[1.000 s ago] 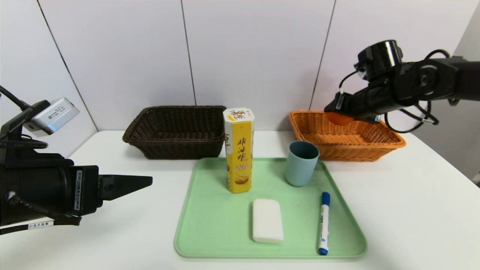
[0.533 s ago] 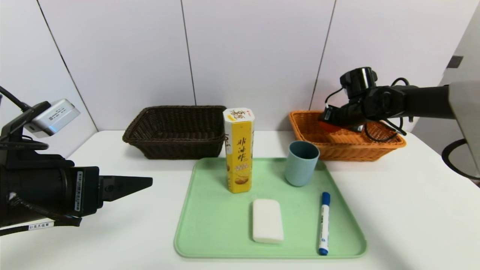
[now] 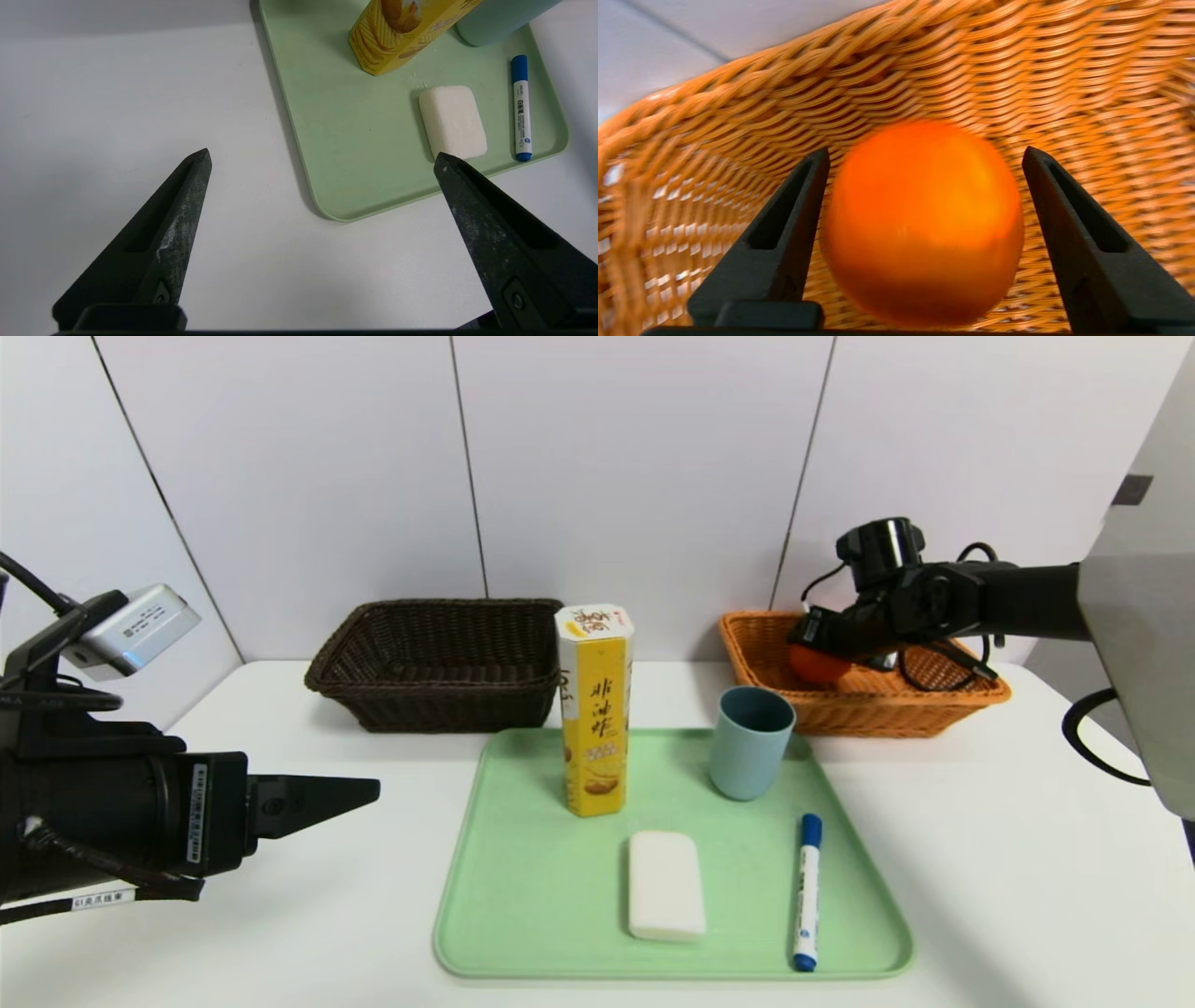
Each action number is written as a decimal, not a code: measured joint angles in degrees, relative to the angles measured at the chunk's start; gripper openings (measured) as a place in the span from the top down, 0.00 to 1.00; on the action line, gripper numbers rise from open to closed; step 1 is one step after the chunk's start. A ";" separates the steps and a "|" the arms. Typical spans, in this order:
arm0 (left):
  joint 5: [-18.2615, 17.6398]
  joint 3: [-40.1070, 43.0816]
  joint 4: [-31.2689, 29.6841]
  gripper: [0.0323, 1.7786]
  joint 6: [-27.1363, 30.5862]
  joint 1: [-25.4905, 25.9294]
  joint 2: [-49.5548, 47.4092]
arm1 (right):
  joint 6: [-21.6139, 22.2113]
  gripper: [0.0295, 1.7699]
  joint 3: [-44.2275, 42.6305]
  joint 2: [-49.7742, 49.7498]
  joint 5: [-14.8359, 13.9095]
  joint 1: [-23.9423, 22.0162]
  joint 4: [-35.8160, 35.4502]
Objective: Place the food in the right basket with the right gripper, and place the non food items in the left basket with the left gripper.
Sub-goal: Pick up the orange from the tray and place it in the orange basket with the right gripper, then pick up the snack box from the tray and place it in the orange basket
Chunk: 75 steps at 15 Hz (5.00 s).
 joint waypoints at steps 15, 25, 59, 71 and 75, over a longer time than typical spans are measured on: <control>0.27 1.49 -0.02 0.05 -0.49 0.00 -0.30 | -3.05 0.06 16.29 -24.54 -1.45 13.89 -10.23; 0.40 2.00 -0.52 0.05 0.09 -0.10 -2.78 | -8.62 0.04 40.78 -42.48 -8.90 26.90 -26.98; 0.55 2.08 1.43 0.05 -1.46 -2.45 -1.78 | -8.55 0.04 61.64 -27.54 -13.17 47.93 -52.25; 0.55 2.12 1.46 0.05 -1.43 -2.52 -1.34 | -8.64 0.04 57.15 -20.29 -16.70 46.86 -54.49; 0.44 2.11 1.43 0.05 -1.40 -2.56 -0.96 | -8.68 0.04 56.78 -18.40 -16.73 46.56 -59.12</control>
